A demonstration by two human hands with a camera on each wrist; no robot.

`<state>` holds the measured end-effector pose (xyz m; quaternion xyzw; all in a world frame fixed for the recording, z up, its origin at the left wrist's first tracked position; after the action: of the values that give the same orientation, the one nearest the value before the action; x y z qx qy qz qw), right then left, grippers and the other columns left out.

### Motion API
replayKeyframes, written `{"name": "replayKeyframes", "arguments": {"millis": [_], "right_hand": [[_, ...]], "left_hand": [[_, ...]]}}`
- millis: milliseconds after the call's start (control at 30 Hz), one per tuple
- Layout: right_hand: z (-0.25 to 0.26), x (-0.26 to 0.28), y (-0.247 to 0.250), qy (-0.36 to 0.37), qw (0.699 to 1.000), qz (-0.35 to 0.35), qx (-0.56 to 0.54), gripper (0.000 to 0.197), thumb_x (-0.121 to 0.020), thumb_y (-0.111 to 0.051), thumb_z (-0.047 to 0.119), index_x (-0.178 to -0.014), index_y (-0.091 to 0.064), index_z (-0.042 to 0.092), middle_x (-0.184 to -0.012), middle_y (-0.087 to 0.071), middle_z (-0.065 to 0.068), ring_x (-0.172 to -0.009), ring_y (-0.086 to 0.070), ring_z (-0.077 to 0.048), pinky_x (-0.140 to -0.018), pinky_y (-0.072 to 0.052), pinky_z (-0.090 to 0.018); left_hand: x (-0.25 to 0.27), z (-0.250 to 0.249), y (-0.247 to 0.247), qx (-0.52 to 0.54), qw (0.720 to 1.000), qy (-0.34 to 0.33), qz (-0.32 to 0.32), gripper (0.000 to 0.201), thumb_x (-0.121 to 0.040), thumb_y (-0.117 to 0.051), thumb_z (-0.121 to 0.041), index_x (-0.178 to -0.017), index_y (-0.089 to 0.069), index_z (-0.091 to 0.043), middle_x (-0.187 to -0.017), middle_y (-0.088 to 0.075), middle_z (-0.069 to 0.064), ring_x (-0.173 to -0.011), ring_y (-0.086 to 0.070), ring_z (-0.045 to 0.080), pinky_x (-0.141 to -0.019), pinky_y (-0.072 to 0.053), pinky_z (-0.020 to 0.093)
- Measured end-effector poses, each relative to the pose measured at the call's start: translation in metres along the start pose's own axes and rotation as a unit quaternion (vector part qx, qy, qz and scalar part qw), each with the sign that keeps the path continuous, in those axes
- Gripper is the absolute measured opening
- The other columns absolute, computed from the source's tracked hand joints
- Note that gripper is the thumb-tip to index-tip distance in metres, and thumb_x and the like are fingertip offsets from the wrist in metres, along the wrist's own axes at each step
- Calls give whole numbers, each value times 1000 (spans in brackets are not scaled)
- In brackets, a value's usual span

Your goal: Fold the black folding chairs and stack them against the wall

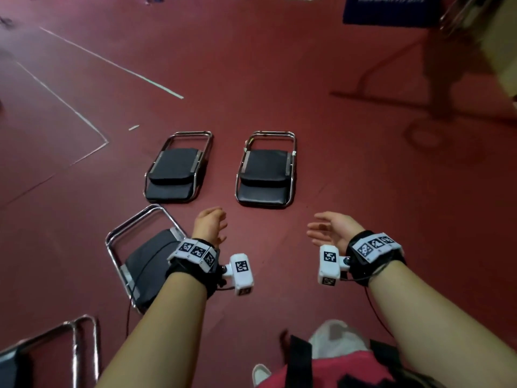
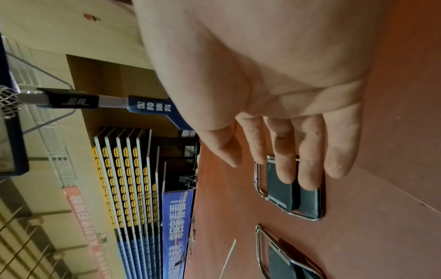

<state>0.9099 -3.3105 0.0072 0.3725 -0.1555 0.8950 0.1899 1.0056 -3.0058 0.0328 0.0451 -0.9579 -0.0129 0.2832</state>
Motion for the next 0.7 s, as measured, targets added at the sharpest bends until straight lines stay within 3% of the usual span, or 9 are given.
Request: {"name": "replayKeyframes", "arguments": {"millis": [200,367,500,567,700], "right_hand": [[65,-114,-23,-11,999,-43,-24,8,-99,-51,18,-102,-56,12,-87,-65,-12,-77,-66,-28,-64,-53,-38],[138,-200,-68,-28,999,-27,-29,8,-99,-49,16,-98,-55,10,-88,-63,-14,-76,-64,-29,-70,-53,-40],[202,-259,-104,-28,999,-30,-8,12,-100,-49,17,-107,-53,8,-90,-63,-13,-78,-64,-28,-72,-52,-40],[227,-283,-127,-31,999,-28,-7,15,-99,-50,17,-110,-53,7,-89,-63,-13,-76,-64,-28,-75,-52,-41],[256,-337,-167,-41,998,-39,-15,21,-97,-53,19,-115,-55,8,-86,-65,-11,-74,-66,-27,-67,-53,-39]], "left_hand": [[-124,-40,-50,-20,999,29,25,17,-97,-52,-15,-111,-60,-21,-92,-62,-1,-86,-59,16,-80,-42,36],[-218,-101,-71,-35,998,48,16,13,-97,-52,-17,-108,-60,-21,-94,-62,0,-90,-60,18,-83,-42,37],[-288,-151,-74,-36,998,49,-3,11,-98,-53,-15,-100,-60,-24,-89,-61,0,-82,-59,16,-83,-41,36],[-319,-167,-74,-29,998,62,2,12,-99,-53,-15,-107,-59,-22,-90,-62,-1,-85,-60,17,-86,-41,38],[-394,-198,-75,-49,996,68,15,18,-99,-52,-16,-116,-58,-18,-100,-63,2,-100,-61,23,-91,-43,41]]}}
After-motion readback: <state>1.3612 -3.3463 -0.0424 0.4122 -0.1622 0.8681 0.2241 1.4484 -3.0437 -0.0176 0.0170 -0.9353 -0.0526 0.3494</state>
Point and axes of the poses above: each hand's wrist, its own x-axis away from the middle knuckle, its own y-axis out of the back of the hand, z = x × y, the point moved 10 cm from there along -x, towards the middle knuckle
